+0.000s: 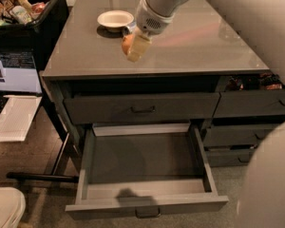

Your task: Pick orange from middle drawer and place on counter

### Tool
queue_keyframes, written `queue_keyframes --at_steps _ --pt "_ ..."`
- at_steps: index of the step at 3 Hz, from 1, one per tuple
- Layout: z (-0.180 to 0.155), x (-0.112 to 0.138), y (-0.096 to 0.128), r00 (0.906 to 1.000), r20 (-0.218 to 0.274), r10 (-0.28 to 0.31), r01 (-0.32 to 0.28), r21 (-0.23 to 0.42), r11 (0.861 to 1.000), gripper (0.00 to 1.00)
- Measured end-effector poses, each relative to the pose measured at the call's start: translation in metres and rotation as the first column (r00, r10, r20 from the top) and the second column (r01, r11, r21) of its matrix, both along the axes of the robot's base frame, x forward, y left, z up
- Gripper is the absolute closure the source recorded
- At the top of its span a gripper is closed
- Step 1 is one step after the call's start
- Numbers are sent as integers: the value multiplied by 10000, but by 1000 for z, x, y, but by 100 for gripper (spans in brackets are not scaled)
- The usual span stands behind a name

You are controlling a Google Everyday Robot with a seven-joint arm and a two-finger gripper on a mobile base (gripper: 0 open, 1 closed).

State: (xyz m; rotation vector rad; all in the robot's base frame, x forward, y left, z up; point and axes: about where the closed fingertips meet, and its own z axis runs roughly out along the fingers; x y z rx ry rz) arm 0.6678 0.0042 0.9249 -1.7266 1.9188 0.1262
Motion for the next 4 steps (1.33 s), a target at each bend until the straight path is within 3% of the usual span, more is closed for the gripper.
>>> queue_keyframes --at_steps 1,2,3,4 --pt "-16 49 -5 9930 -38 -1180 1175 1264 9850 100" --pt "-34 85 -6 9733 -105 -2292 2245 2492 9421 100" --pt "-48 95 -11 9465 -390 -3205 3118 3677 8761 100" --pt "-84 91 -13 9230 -882 -3745 3702 4691 8018 100"
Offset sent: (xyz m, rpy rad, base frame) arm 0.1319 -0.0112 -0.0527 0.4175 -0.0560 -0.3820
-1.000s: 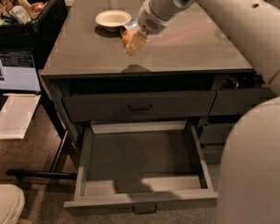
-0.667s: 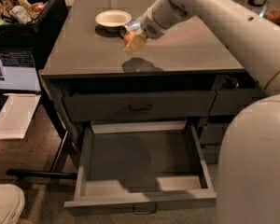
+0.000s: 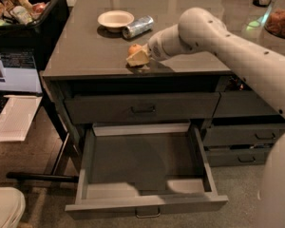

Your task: Pick orange from middle drawer and place on counter

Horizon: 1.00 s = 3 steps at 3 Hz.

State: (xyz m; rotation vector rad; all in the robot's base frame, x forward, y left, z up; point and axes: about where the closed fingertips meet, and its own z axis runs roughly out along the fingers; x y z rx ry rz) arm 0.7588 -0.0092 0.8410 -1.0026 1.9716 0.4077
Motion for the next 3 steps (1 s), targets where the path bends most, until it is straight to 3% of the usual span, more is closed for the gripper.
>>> queue_keyframes --at_steps 1,2,3 --pt "-3 1 2 9998 89 -180 176 423 9989 82" --pt "-1 1 2 9998 90 -181 177 424 9989 59" --pt "-3 8 5 9980 453 -435 390 945 9948 36"
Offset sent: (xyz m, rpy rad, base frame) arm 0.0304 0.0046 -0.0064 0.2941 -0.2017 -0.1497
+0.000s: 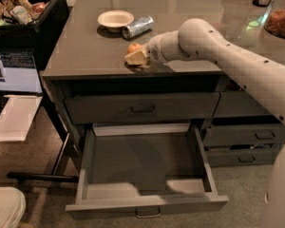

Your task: Pick orange from middle drawer and place on counter

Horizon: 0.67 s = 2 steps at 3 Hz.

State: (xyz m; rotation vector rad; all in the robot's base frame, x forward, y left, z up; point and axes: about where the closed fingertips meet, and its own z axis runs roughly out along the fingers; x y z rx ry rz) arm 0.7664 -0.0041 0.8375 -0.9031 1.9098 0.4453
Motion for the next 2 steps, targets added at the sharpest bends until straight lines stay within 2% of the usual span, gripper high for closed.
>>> queue_keyframes --at_steps 1,2 --pt "2 -1 0 10000 1 0 0 1 10000 13" --pt "5 5 4 9980 607 -165 135 482 9987 0"
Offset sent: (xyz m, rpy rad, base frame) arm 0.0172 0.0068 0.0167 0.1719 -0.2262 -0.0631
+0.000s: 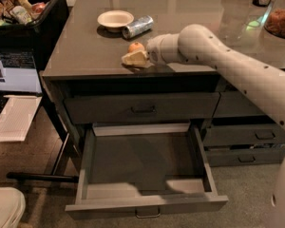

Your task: Pick orange from middle drawer and place on counter

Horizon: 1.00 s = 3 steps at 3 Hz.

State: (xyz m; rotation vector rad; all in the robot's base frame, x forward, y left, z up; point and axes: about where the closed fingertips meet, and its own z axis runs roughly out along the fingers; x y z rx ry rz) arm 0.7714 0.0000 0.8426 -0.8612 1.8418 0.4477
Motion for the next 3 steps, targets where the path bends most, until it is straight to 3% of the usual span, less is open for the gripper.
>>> queue_keyframes --at_steps 1,3 --pt "5 5 4 9967 797 -126 83 544 9985 0" --pt "24 5 13 9849 1719 197 -329 743 9967 0"
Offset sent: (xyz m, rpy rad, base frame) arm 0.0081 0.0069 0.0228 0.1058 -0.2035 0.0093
